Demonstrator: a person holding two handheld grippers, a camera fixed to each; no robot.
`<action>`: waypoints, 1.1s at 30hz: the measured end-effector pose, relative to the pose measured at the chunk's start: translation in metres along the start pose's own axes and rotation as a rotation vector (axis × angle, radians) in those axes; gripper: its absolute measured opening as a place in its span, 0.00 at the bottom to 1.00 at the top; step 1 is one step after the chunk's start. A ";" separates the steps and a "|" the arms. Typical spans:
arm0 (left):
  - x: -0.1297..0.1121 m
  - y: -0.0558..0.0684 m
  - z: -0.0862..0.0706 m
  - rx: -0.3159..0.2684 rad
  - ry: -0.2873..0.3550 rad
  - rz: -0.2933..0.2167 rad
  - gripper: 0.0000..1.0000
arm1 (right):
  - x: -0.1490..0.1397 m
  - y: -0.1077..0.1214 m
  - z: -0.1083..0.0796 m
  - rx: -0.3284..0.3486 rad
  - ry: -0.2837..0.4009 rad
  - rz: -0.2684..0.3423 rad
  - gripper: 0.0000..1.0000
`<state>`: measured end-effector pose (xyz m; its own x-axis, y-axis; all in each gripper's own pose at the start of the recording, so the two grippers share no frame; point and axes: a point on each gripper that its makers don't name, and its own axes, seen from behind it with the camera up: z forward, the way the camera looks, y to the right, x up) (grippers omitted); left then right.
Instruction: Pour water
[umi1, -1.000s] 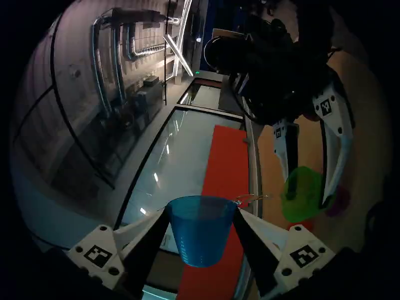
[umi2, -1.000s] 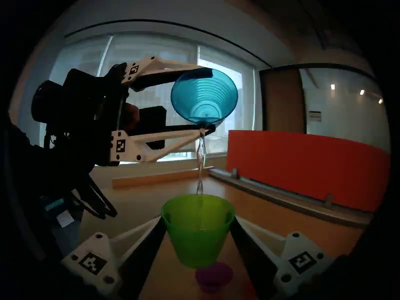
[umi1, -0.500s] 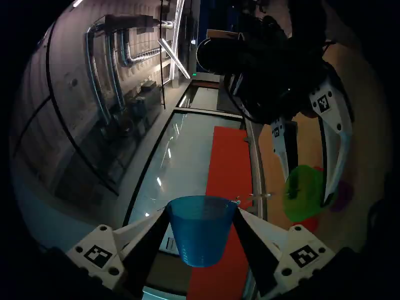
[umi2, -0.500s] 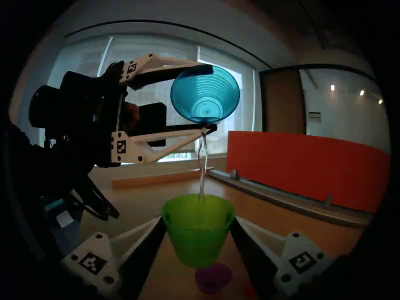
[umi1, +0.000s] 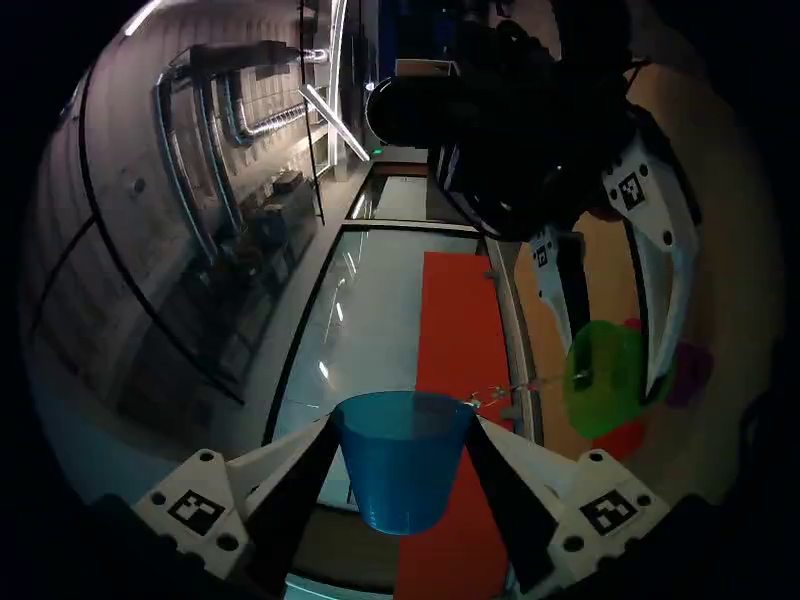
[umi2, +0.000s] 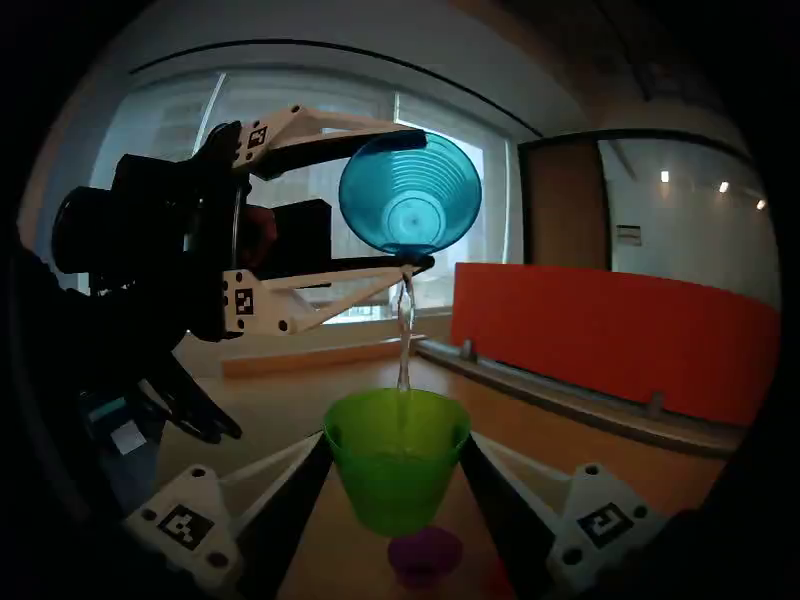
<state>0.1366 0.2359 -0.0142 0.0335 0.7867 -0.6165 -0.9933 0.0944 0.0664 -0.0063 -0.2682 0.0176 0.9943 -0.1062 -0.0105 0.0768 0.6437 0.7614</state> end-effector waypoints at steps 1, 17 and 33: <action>0.000 0.000 0.000 0.000 0.000 0.004 0.88 | 0.000 0.000 0.000 0.000 0.000 0.000 0.90; 0.006 -0.002 -0.002 0.012 0.003 0.112 0.88 | 0.001 0.003 -0.001 -0.008 0.004 0.002 0.90; 0.009 -0.001 0.000 0.016 0.007 0.174 0.88 | 0.000 0.005 -0.001 -0.011 0.006 0.003 0.90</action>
<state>0.1380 0.2427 -0.0202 -0.1394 0.7877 -0.6001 -0.9822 -0.0327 0.1852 -0.0057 -0.2643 0.0208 0.9950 -0.0994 -0.0123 0.0745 0.6522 0.7544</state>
